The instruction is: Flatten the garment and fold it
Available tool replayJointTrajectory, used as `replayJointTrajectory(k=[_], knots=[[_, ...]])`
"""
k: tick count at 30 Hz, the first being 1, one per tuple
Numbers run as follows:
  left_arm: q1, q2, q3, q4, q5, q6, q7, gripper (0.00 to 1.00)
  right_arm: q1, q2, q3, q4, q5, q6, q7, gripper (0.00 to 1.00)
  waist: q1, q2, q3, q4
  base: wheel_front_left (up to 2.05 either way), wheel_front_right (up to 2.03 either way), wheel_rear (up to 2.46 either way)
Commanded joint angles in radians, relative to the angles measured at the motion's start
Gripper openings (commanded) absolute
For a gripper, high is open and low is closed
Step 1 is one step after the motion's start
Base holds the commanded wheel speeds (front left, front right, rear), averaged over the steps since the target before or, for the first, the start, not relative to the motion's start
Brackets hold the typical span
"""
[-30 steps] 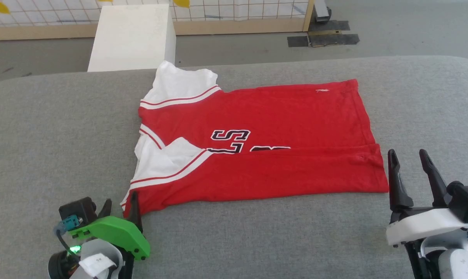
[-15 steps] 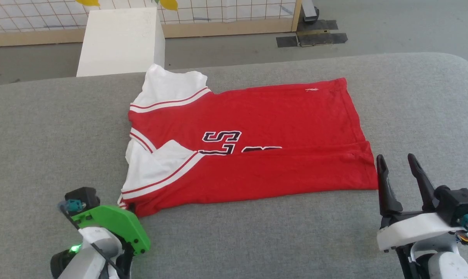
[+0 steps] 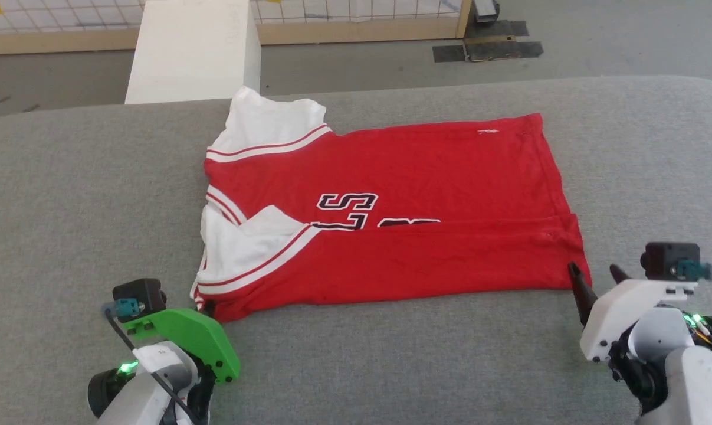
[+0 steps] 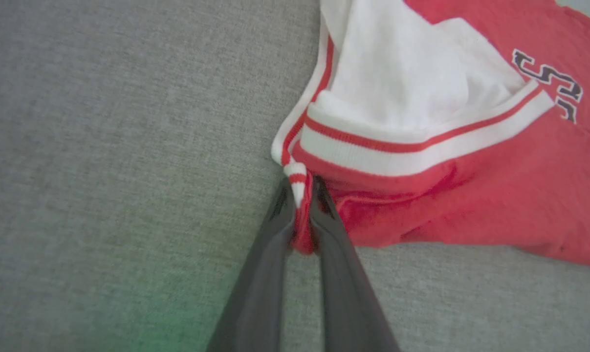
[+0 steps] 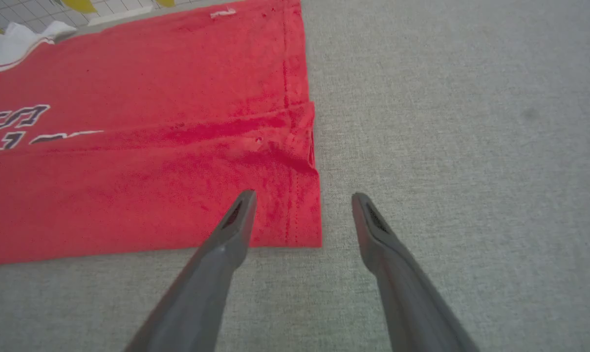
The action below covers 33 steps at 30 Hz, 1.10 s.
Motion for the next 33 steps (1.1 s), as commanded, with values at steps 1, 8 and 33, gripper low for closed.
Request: replayJointTrajectory(k=[1,8,33], knots=[[-0.015,-0.006,-0.009,0.006,0.004,-0.008,-0.002,0.0,-0.03,0.001,-0.011,0.014,0.011,-0.002,0.07,1.0,0.0,0.0,0.013,0.016,0.0,0.0,0.0],[-0.04,-0.017,-0.019,0.013,0.008,-0.031,-0.019,0.0,-0.101,0.001,-0.059,0.039,-0.021,-0.002,0.365,1.0,0.0,0.0,0.036,0.043,0.0,0.0,0.0],[0.121,0.062,0.023,-0.08,0.057,0.032,-0.17,0.0,0.124,0.001,-0.071,-0.123,0.109,-0.002,0.053,0.0,0.0,0.0,-0.067,0.031,0.0,0.0,0.0]])
